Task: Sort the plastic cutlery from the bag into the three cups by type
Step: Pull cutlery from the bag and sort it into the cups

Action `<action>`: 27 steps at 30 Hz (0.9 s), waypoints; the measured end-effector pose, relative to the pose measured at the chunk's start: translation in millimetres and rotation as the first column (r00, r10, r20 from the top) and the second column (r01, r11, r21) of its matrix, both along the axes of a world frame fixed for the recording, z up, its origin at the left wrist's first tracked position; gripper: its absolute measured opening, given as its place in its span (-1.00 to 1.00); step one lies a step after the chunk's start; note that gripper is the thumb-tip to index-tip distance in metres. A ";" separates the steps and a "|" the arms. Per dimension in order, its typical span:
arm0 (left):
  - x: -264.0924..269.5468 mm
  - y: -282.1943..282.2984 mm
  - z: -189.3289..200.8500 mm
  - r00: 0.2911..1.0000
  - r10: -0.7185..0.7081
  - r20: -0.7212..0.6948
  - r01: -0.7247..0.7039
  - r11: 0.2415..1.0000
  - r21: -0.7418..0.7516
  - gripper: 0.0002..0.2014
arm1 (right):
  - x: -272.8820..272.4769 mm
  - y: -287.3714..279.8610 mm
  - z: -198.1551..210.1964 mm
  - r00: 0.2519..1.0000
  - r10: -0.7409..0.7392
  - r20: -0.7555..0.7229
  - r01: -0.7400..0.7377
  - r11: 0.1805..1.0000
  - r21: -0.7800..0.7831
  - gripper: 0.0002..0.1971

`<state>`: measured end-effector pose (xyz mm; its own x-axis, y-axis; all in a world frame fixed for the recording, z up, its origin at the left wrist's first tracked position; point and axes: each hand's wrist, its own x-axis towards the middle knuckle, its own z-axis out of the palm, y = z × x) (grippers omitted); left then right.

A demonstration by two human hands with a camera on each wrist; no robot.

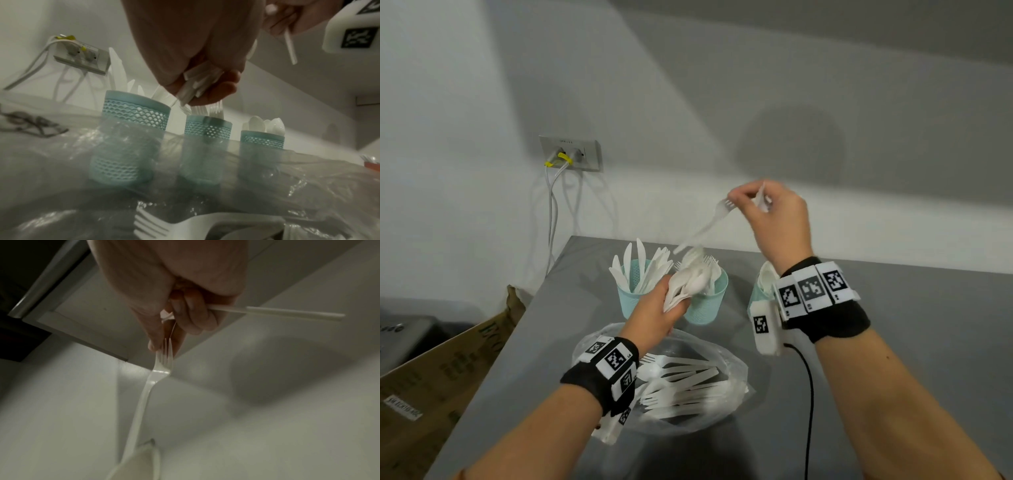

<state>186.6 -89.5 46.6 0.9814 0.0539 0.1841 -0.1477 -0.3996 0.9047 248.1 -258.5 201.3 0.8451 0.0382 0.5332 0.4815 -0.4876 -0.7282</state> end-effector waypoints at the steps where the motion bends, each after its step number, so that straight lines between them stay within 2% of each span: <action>1: 0.8 1.9 -2.4 1.000 0.023 0.004 -0.023 1.000 0.007 -0.80 | 0.9 -3.4 5.7 0.999 -0.042 0.032 0.043 0.999 -0.002 -0.93; 4: 3.7 4.2 -6.3 0.996 0.090 -0.002 -0.090 0.996 -0.015 -0.79 | 3.4 -9.0 12.5 0.984 -0.158 0.087 0.169 0.976 -0.135 -0.89; 9: 4.9 5.1 -2.7 0.987 0.163 -0.014 -0.163 0.983 -0.086 -0.70 | 10.1 -7.5 -17.1 0.963 -0.217 0.162 0.268 0.851 -0.451 -0.88; 12: 5.0 5.5 -1.9 0.984 0.177 -0.012 -0.177 0.981 -0.076 -0.71 | 13.7 -1.6 -45.6 0.982 -0.134 0.132 0.186 0.788 -0.587 -0.87; 15: 6.3 2.3 -1.3 0.986 0.168 -0.011 -0.168 0.981 -0.096 -0.71 | 13.2 7.2 -74.4 0.993 -0.064 -0.097 -0.023 0.705 -0.709 -0.82; 16: 6.1 1.2 -0.5 0.986 0.166 -0.011 -0.166 0.981 -0.101 -0.71 | 13.9 10.3 -79.6 0.980 -0.058 -0.191 -0.094 0.709 -0.698 -0.75; 17: 6.0 0.7 0.4 0.986 0.164 -0.006 -0.163 0.981 -0.108 -0.72 | 14.4 12.9 -80.6 0.960 -0.044 -0.276 -0.151 0.749 -0.645 -0.64; 19: 6.0 0.4 2.5 0.988 0.154 0.006 -0.152 0.980 -0.131 -0.75 | 16.4 18.8 -72.8 0.934 0.045 -0.355 -0.194 0.896 -0.399 -0.53; 21: 6.8 1.6 3.6 0.988 0.151 0.012 -0.148 0.979 -0.142 -0.73 | 18.4 24.8 -60.8 0.935 0.147 -0.322 -0.190 0.976 -0.108 -0.67; 23: 7.8 3.0 4.2 0.987 0.159 0.008 -0.156 0.978 -0.136 -0.69 | 21.0 27.8 -51.4 0.950 0.195 -0.242 -0.170 0.978 0.119 -0.77; 25: 8.5 3.6 5.6 0.987 0.161 0.003 -0.160 0.978 -0.133 -0.68 | 25.7 28.7 -49.0 0.972 0.173 -0.160 -0.140 0.971 0.194 -0.73; 27: 8.7 3.1 6.8 0.988 0.157 0.004 -0.155 0.978 -0.139 -0.69 | 30.0 27.1 -53.7 0.989 0.123 -0.084 -0.111 0.985 0.136 -0.73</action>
<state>195.3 -86.4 53.5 0.9563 0.2316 0.1784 -0.1072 -0.2899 0.9510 278.1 -231.3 147.5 0.8843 0.0748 0.4608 0.4581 -0.3298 -0.8255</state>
